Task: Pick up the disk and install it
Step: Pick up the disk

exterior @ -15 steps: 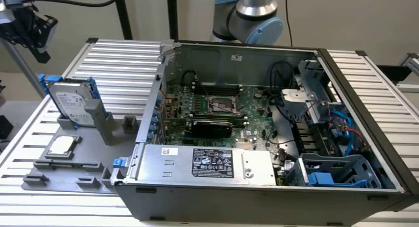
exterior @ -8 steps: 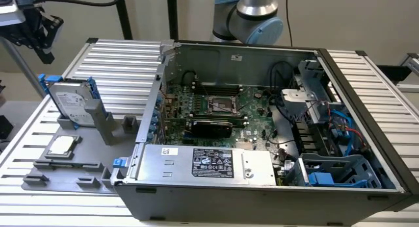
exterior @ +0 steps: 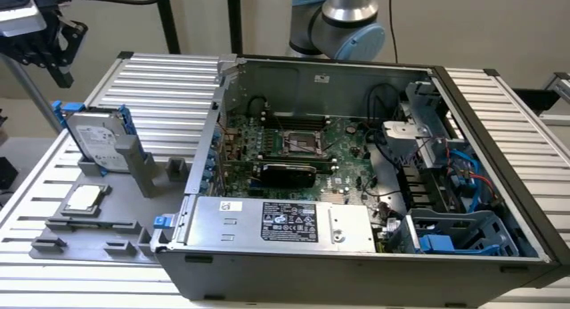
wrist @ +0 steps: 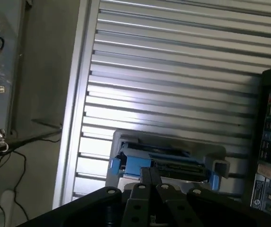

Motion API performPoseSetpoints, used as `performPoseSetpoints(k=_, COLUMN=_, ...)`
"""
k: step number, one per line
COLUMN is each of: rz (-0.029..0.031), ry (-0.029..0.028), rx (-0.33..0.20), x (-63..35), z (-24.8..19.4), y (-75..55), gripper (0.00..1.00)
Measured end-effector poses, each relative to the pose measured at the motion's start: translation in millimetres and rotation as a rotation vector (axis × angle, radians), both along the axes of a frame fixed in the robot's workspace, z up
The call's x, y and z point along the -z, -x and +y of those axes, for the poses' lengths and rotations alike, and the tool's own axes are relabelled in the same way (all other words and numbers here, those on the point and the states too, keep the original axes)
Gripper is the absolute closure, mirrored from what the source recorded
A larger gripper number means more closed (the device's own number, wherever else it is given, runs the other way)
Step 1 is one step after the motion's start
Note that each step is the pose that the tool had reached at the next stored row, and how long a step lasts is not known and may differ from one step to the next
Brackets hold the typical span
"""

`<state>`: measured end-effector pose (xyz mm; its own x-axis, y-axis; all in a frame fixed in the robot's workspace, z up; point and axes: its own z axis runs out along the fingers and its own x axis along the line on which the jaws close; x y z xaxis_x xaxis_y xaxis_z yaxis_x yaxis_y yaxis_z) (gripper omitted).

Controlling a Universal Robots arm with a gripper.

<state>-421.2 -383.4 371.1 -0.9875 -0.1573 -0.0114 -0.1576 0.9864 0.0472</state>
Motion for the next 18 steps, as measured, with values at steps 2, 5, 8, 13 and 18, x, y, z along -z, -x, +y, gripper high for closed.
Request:
performPoseSetpoints(k=2, rz=0.0, ry=0.0, rx=-0.037, x=0.4, z=0.0, y=0.0, gripper=1.0)
performPoseSetpoints(k=5, rz=0.0, ry=0.0, rx=-0.092, x=0.9, z=0.0, y=0.0, gripper=1.0)
performPoseSetpoints(k=8, rz=0.0, ry=0.0, rx=-0.145, x=1.5, z=0.0, y=0.0, gripper=1.0)
performPoseSetpoints(k=13, rz=-0.0001, ry=0.0, rx=-0.236, x=2.6, z=0.0, y=0.0, gripper=1.0)
performPoseSetpoints(k=18, rz=0.0002, ry=0.0007, rx=-0.328, x=3.8, z=0.0, y=0.0, gripper=1.0)
